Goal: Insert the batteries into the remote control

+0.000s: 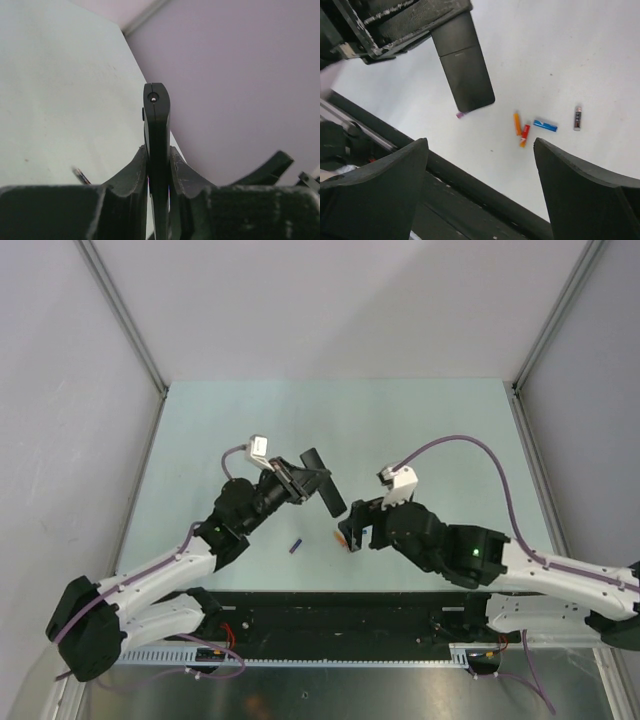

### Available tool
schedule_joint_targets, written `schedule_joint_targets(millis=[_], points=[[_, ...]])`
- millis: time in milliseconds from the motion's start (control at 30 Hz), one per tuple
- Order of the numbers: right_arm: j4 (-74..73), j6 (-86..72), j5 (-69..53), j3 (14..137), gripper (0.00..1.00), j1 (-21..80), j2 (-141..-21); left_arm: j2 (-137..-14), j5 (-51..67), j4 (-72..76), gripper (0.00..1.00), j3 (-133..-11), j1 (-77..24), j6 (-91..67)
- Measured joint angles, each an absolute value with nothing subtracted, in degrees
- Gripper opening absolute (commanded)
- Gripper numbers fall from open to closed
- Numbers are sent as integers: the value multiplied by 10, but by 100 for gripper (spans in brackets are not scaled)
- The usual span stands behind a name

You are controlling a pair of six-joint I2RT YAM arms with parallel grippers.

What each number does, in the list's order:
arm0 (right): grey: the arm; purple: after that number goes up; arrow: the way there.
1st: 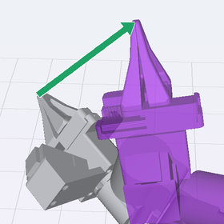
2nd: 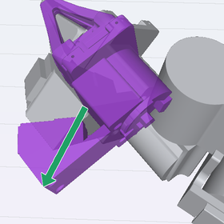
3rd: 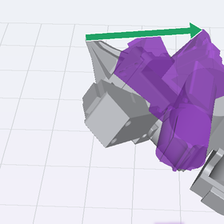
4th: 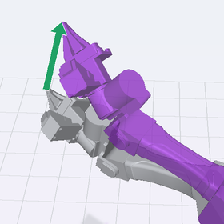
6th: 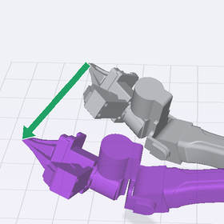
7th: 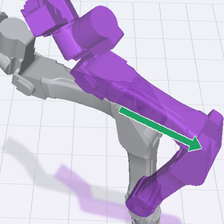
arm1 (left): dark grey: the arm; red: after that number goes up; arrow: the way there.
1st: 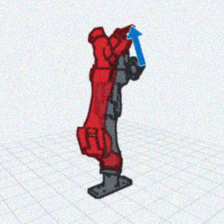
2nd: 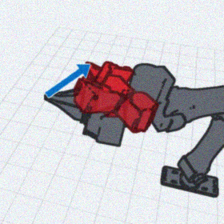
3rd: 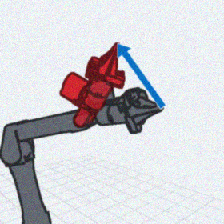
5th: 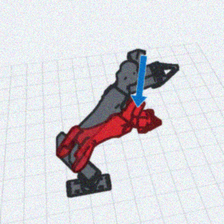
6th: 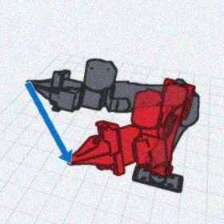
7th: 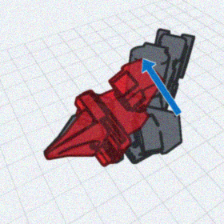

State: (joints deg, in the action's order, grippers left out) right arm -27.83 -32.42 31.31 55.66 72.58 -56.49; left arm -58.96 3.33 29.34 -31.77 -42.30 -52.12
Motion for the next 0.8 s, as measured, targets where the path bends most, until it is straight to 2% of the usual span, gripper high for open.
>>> schedule_joint_targets(millis=[100, 200, 367, 500, 800], points=[[-272, -354, 324, 549, 94, 719, -531, -573, 6, 293, 0, -310, -410, -523], [-211, -384, 308, 491, 93, 689, -479, -556, -18, 322, 0, -292, -413, -519], [-102, -462, 169, 377, 94, 551, -428, -523, -50, 444, 0, -206, -426, -503], [-17, -518, 36, 344, 94, 460, -449, -521, -62, 486, 0, -185, -430, -490], [153, -571, -115, 343, 85, 450, -554, -528, -86, 528, 0, -184, -458, -465]])
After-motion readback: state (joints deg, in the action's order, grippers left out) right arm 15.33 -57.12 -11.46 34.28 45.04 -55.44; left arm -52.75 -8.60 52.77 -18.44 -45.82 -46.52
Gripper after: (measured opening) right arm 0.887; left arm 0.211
